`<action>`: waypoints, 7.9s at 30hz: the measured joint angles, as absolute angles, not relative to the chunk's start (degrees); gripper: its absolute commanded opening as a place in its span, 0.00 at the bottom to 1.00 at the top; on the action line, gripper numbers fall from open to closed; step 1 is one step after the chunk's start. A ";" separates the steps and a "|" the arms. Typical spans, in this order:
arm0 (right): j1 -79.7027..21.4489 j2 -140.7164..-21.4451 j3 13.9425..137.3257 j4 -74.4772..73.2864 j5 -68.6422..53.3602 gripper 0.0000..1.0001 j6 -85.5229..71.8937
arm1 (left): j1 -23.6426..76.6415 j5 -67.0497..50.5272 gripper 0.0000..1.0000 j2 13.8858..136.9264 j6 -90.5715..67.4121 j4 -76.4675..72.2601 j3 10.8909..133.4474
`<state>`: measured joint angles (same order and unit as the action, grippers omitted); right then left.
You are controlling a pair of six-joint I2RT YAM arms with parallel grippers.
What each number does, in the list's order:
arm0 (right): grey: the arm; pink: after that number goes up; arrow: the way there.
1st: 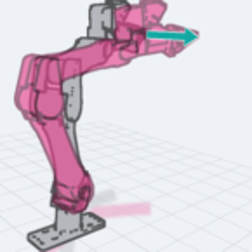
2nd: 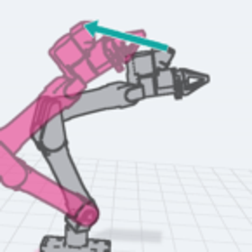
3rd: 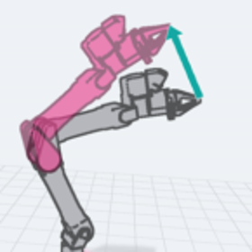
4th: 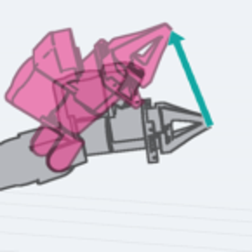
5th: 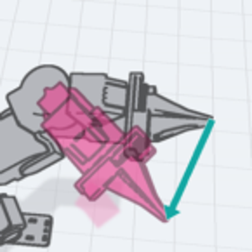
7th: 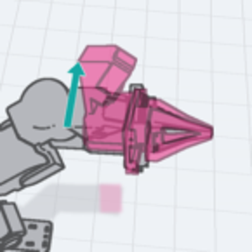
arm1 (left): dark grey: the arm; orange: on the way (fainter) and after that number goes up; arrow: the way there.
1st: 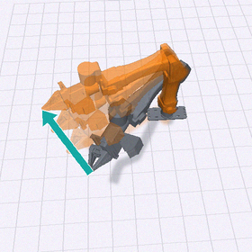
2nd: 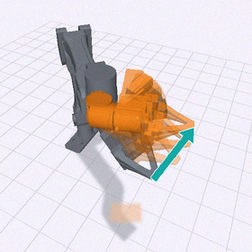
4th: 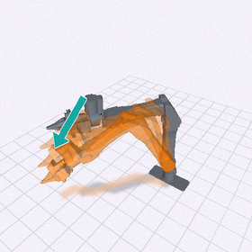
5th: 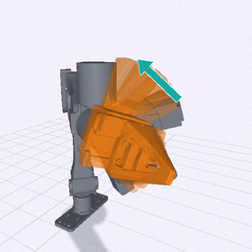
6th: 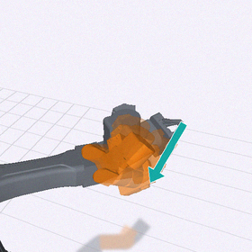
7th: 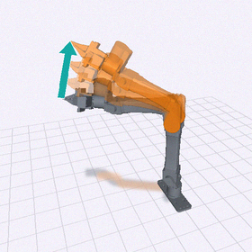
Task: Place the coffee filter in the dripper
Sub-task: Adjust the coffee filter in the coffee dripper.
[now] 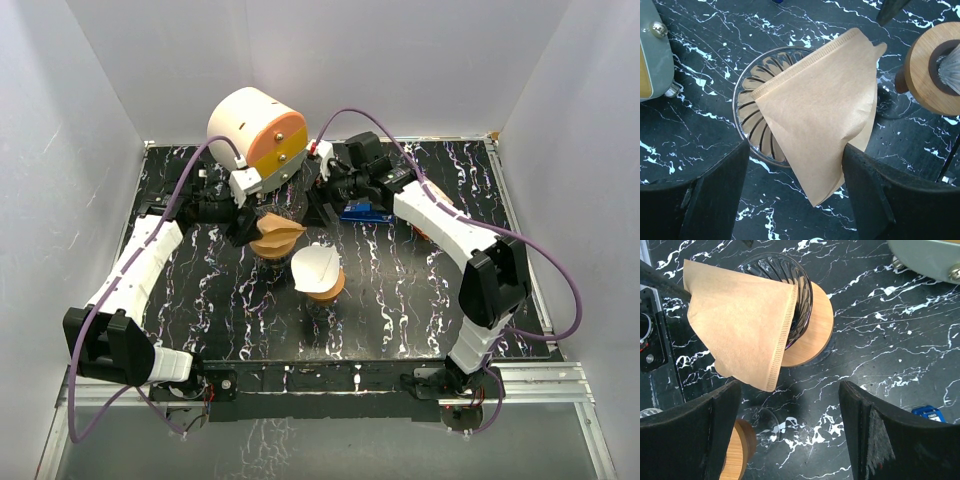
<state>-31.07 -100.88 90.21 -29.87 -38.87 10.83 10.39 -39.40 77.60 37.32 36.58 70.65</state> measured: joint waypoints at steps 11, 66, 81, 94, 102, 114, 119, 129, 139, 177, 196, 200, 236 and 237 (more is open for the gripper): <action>-31.07 -99.74 91.13 -31.29 -35.62 0.79 12.99 | 8.47 -39.44 0.73 77.45 31.88 33.74 70.65; -35.35 -105.27 97.82 -32.73 -35.46 0.84 7.27 | 7.18 -36.36 0.71 80.23 20.36 28.69 71.31; -35.38 -105.41 98.74 -32.60 -39.20 0.85 5.85 | 7.18 -34.92 0.74 80.20 20.18 28.23 68.42; -35.42 -106.10 99.77 -31.40 -35.64 0.85 3.09 | 7.18 -33.65 0.77 80.20 19.00 27.27 68.38; -36.80 -107.35 99.90 -31.53 -31.35 0.84 3.05 | 6.92 -31.97 0.83 80.40 17.21 27.27 68.38; -39.33 -110.37 100.95 -31.97 -25.54 0.83 3.51 | 6.63 -31.99 0.84 82.74 14.44 26.96 68.38; -39.66 -110.41 100.95 -32.03 -23.94 0.83 4.16 | 6.59 -31.94 0.84 82.98 13.85 26.76 68.38; -40.21 -111.85 100.95 -32.03 -22.04 0.82 4.78 | 6.59 -31.92 0.85 83.00 13.87 25.61 67.44; -41.50 -114.28 100.95 -32.27 -19.90 0.82 5.74 | 6.59 -31.46 0.85 83.20 13.89 25.12 66.39; -41.63 -113.93 104.79 -35.22 -18.28 0.86 10.44 | 6.59 -30.83 0.88 83.13 14.41 22.92 64.79; -40.38 -113.93 106.10 -36.05 -17.89 0.86 10.44 | 4.82 -34.87 0.94 81.84 11.27 21.34 64.82; -40.34 -113.93 106.10 -36.05 -17.87 0.85 10.41 | 4.82 -35.03 0.93 81.84 11.31 21.37 64.82; -40.01 -117.93 108.84 -36.34 -16.19 0.84 10.52 | 5.02 -32.53 0.92 86.06 11.44 20.34 64.84; -40.01 -117.93 108.77 -36.29 -16.19 0.84 10.52 | 5.06 -32.51 0.92 86.08 11.51 20.25 64.84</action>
